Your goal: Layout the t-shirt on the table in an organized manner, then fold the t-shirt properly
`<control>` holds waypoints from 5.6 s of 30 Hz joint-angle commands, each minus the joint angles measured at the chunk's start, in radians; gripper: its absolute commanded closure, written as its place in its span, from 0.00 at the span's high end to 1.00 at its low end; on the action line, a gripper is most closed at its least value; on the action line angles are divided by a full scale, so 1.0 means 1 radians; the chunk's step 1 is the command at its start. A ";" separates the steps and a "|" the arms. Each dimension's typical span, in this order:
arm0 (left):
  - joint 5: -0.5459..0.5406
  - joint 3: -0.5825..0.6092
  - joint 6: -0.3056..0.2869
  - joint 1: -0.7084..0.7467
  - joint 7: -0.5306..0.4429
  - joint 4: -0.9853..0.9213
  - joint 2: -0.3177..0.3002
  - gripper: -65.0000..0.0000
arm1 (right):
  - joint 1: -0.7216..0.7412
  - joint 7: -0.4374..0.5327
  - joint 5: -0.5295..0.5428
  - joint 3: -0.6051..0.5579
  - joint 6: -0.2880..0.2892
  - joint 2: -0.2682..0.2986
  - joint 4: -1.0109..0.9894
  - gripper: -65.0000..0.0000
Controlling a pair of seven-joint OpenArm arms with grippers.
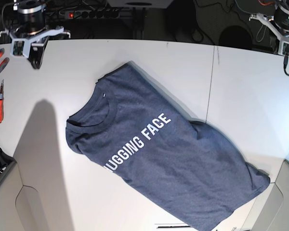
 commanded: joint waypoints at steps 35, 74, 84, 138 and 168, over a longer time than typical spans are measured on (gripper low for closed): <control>-0.025 -0.005 -0.118 -0.362 0.093 0.008 0.118 0.34 | 1.330 -0.401 0.290 0.006 0.472 -0.137 -1.391 0.49; -0.071 -0.006 -0.119 -0.446 0.100 0.000 0.112 0.34 | 1.358 -0.922 0.512 -0.349 0.565 -0.247 -0.463 0.00; -0.095 -0.006 -0.130 -0.473 0.122 -0.005 0.111 0.34 | 1.518 -0.841 0.118 0.058 0.326 -0.190 -0.333 0.00; -0.503 0.419 -0.402 -1.089 0.546 -1.101 -0.004 0.00 | 1.445 -0.814 -0.047 -0.089 0.222 -0.065 -0.570 0.00; -0.380 0.247 -0.375 -1.038 0.303 -0.578 -0.026 0.10 | 1.335 -0.822 -0.031 -0.089 0.241 -0.071 -0.570 0.00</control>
